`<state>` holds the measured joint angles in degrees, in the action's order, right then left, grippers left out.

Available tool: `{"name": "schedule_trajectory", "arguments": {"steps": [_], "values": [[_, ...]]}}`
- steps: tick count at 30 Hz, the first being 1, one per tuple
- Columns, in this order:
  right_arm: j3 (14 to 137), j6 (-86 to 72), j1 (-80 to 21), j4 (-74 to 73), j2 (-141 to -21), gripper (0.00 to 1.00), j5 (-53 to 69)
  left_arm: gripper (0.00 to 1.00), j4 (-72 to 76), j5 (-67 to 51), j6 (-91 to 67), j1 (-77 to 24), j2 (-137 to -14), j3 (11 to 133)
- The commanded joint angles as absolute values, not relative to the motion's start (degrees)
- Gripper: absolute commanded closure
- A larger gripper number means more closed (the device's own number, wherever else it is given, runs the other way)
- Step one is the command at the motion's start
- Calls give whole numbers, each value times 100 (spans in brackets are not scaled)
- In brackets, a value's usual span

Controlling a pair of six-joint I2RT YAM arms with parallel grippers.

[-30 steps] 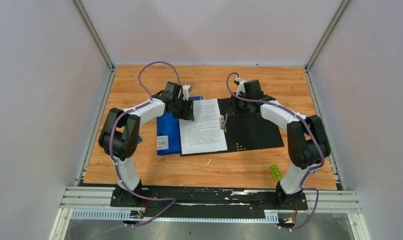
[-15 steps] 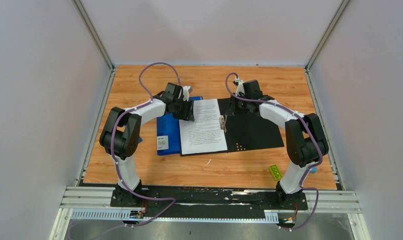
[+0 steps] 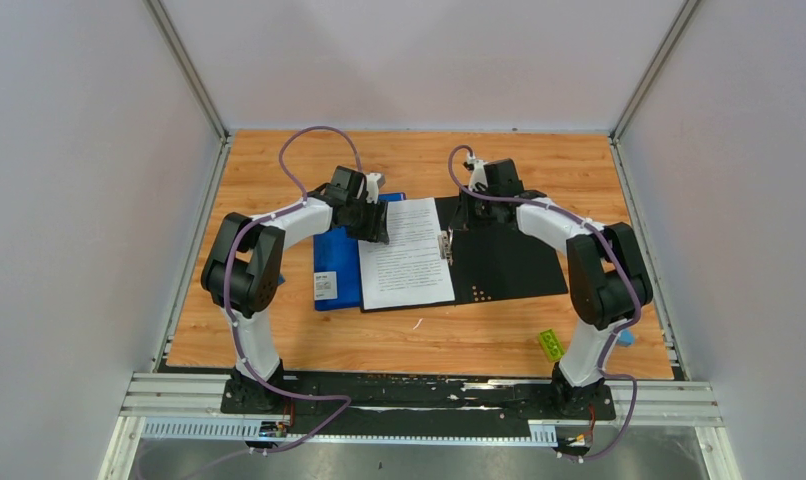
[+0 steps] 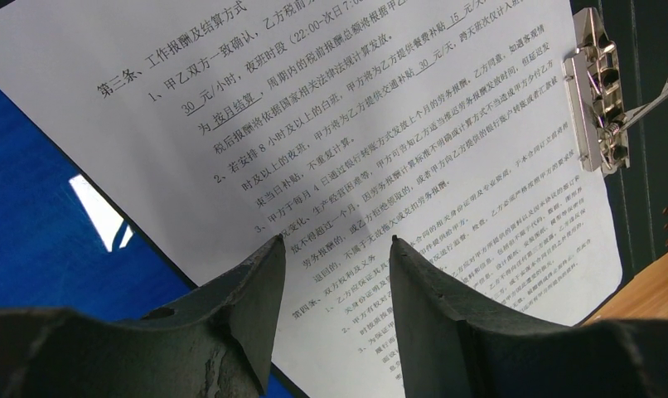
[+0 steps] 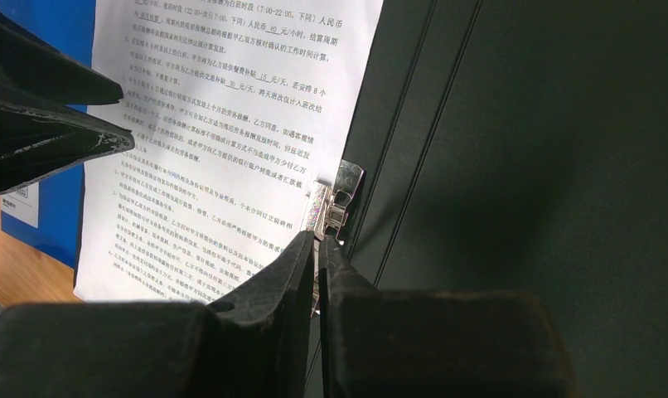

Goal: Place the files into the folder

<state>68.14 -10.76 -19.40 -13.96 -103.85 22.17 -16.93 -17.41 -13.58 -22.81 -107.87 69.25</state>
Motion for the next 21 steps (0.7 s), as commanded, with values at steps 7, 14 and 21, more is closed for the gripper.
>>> {"name": "schedule_trajectory", "arguments": {"steps": [7, 14, 21], "values": [[7170, -816, -1990, -1437, -10547, 93, 2287, 43, -1565, -1694, -1336, -2303, -10883, 6904], [7314, -747, -2080, -1581, -10643, 93, 2115, 43, -1573, -1701, -1344, -2303, -10890, 6907], [7479, -694, -2148, -1717, -10764, 93, 1926, 44, -1583, -1705, -1336, -2303, -10881, 6918]]}}
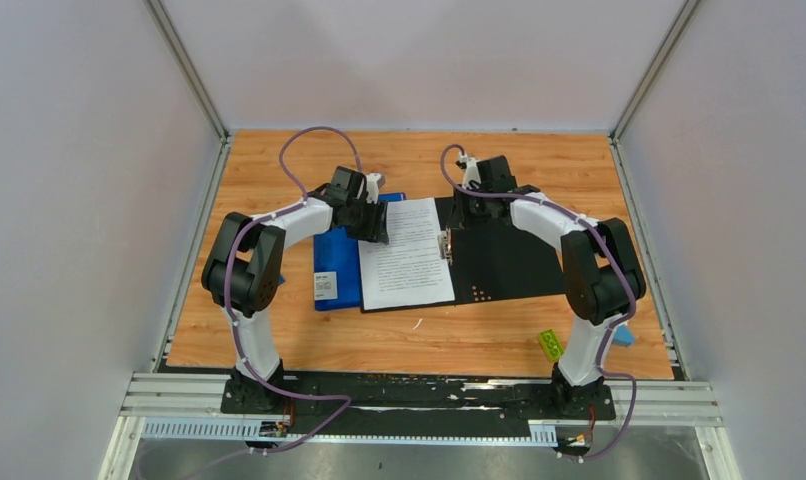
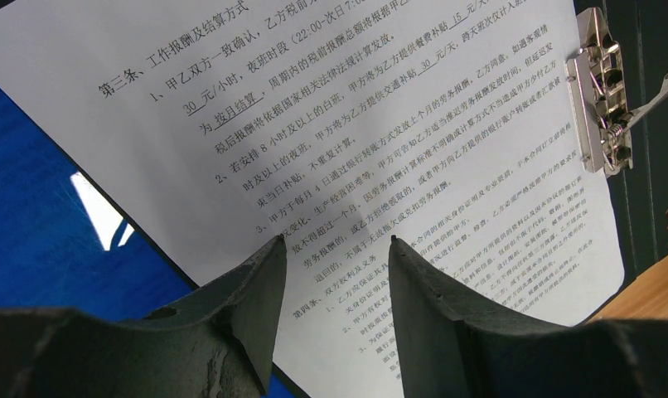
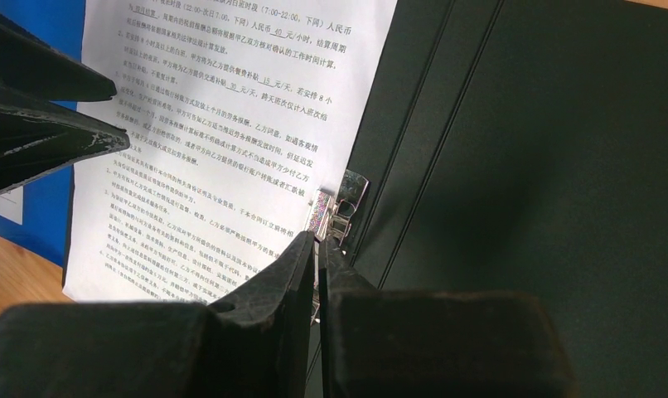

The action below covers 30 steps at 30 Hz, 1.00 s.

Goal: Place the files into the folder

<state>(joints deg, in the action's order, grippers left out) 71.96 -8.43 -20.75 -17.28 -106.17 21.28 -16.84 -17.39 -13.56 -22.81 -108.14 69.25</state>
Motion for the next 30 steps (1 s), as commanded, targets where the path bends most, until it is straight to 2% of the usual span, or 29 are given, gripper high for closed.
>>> {"name": "schedule_trajectory", "arguments": {"steps": [1, 30], "values": [[7498, -682, -2157, -1736, -10778, 93, 1899, 44, -1583, -1705, -1336, -2303, -10880, 6919], [8018, -539, -2433, -2187, -11388, 94, 1366, 44, -1636, -1714, -1283, -2303, -10899, 6943]]}}
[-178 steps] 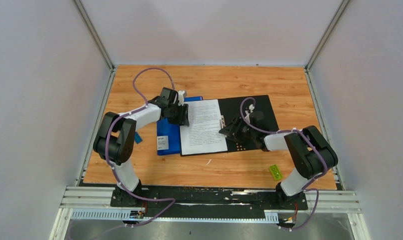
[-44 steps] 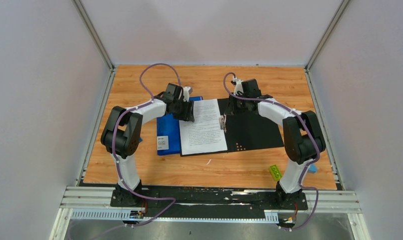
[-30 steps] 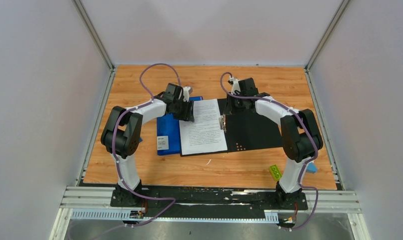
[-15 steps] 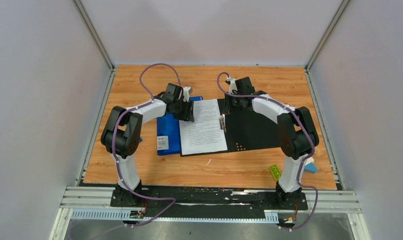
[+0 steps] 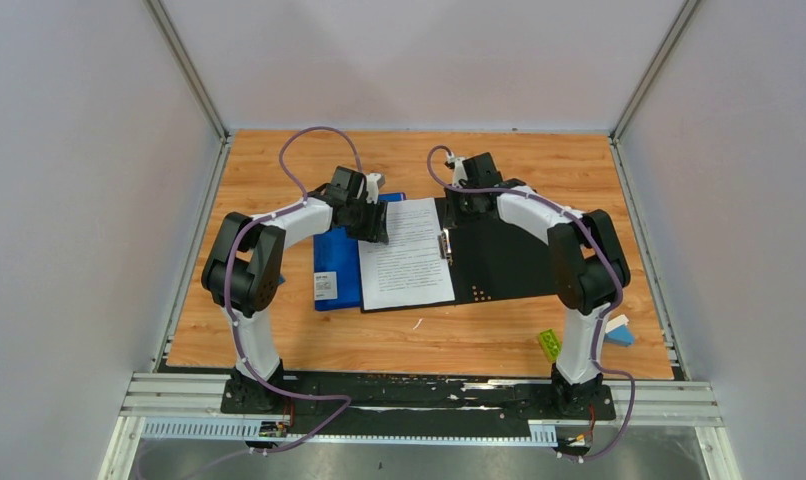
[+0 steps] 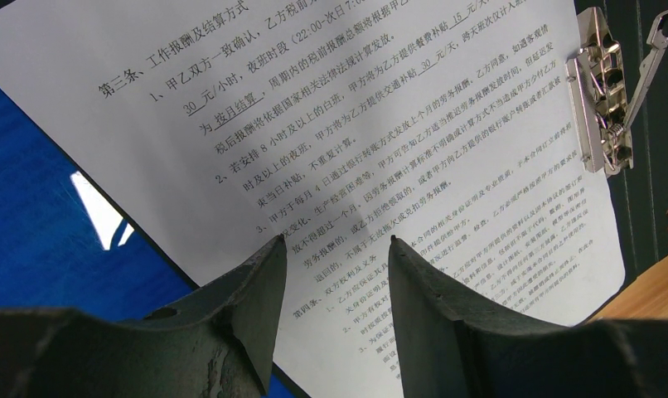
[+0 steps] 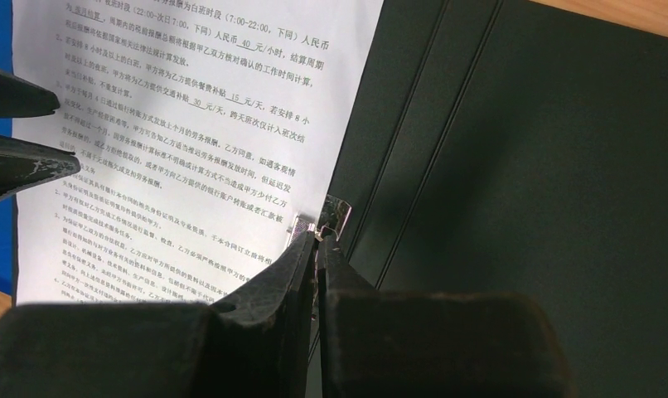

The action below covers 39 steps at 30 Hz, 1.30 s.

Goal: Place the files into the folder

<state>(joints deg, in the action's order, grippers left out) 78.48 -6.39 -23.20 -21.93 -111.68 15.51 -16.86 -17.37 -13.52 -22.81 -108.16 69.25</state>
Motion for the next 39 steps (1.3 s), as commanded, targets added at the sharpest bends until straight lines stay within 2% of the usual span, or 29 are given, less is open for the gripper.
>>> {"name": "schedule_trajectory", "arguments": {"steps": [1, 39], "values": [[8029, -543, -2434, -2195, -11408, 94, 1343, 44, -1639, -1714, -1283, -2303, -10901, 6943], [8240, -461, -2645, -2434, -11969, 96, 734, 44, -1647, -1715, -1283, -2303, -10889, 6955]]}}
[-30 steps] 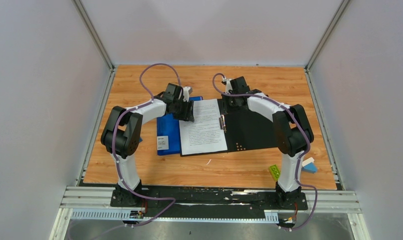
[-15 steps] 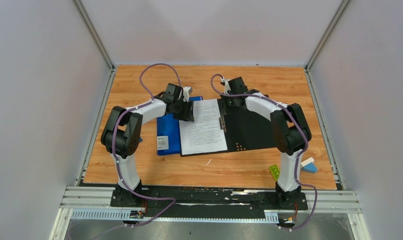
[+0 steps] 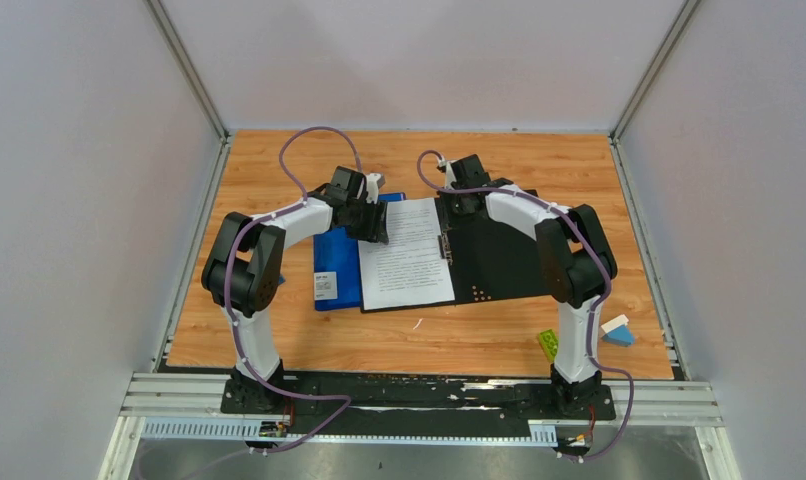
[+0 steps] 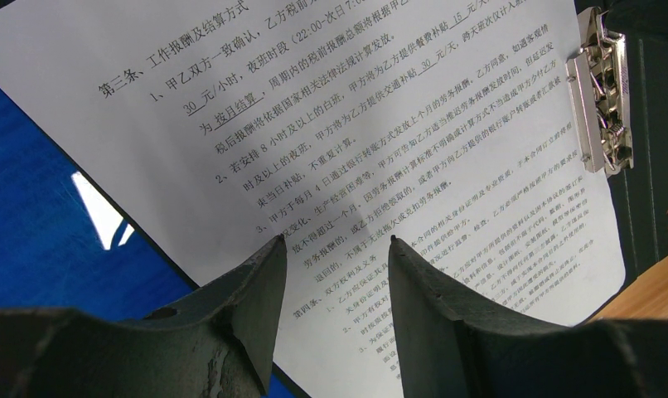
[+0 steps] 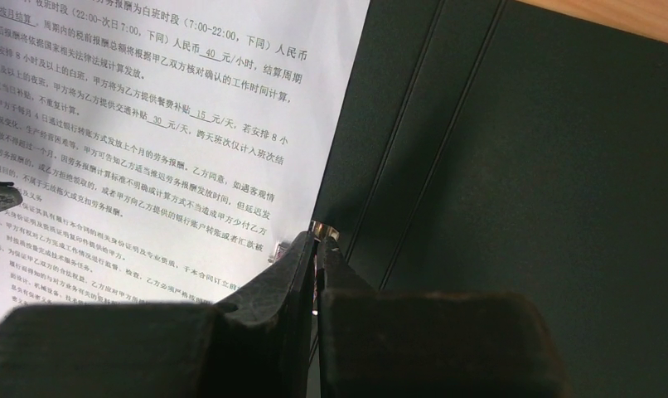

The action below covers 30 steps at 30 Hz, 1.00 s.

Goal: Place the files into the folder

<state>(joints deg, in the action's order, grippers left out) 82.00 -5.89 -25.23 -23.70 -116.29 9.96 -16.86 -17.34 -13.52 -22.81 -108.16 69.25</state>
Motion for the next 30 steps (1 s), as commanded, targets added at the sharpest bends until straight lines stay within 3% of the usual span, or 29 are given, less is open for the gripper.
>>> {"name": "schedule_trajectory", "arguments": {"steps": [1, 30], "values": [[8239, -451, -2653, -2434, -11975, 97, 699, 44, -1648, -1716, -1281, -2303, -10889, 6955], [7991, -539, -2663, -2450, -12152, 99, 53, 44, -1659, -1699, -1292, -2303, -10871, 6908]]}}
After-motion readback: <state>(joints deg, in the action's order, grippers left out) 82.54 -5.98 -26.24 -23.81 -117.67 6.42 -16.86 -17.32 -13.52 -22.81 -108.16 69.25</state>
